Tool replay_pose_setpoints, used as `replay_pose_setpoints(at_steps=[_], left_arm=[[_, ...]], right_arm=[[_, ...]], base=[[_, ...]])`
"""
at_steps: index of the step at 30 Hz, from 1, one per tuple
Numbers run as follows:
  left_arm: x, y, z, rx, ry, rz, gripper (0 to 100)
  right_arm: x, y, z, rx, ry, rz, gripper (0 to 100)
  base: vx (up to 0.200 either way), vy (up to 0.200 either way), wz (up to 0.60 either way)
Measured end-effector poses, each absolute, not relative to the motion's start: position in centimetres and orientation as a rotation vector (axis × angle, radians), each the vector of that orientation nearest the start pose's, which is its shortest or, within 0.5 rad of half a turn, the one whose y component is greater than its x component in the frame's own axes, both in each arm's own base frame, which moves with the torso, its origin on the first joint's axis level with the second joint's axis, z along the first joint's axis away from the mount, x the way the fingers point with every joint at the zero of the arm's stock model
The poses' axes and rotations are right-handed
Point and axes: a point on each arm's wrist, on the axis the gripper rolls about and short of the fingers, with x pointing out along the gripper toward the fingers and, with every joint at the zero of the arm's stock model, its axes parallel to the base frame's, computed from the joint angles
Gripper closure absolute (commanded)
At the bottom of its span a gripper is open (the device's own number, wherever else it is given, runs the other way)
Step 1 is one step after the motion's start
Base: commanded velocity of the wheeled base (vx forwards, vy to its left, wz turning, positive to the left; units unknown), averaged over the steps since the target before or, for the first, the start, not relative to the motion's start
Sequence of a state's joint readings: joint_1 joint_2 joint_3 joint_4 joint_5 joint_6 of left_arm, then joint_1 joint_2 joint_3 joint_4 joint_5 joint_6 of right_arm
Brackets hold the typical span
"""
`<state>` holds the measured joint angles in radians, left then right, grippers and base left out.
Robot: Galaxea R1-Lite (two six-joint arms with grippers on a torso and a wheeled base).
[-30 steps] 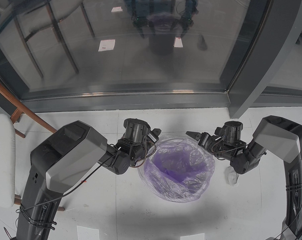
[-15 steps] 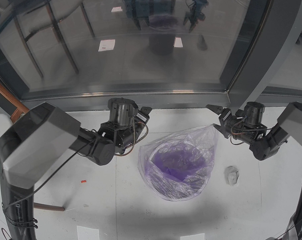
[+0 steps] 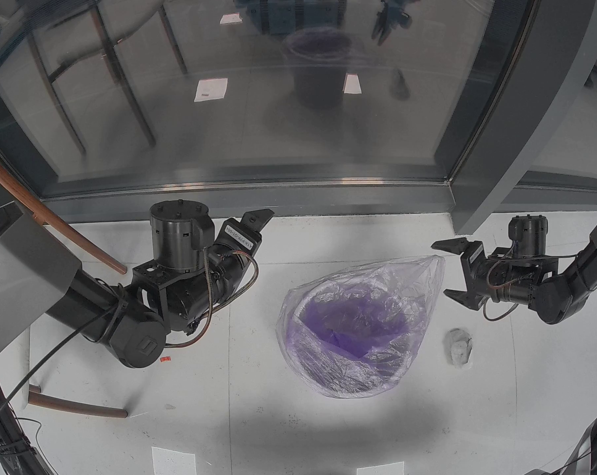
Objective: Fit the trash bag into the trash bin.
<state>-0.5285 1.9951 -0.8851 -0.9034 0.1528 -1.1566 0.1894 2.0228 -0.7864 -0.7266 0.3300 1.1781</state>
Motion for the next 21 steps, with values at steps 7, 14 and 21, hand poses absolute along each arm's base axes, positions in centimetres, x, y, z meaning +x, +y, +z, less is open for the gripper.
replay_pose_setpoints(at_steps=[7, 14, 21], left_arm=[[30.5, -18.0, 12.5, -1.044, 0.422, -0.220, 0], [28.8, -16.8, 12.4, -1.042, 0.435, -0.217, 0], [26.6, -15.1, 11.9, -1.055, 0.415, -0.224, 0]], right_arm=[[33.4, 7.5, 7.1, 0.974, 0.782, 0.184, 0], [33.3, 2.9, 5.6, 0.595, 0.725, 0.196, 0], [33.5, -2.4, 2.3, 0.343, 0.750, 0.114, 0]], base=[[0.000, 0.000, 0.00], [-0.143, 0.000, 0.00], [-0.200, 0.000, 0.00]])
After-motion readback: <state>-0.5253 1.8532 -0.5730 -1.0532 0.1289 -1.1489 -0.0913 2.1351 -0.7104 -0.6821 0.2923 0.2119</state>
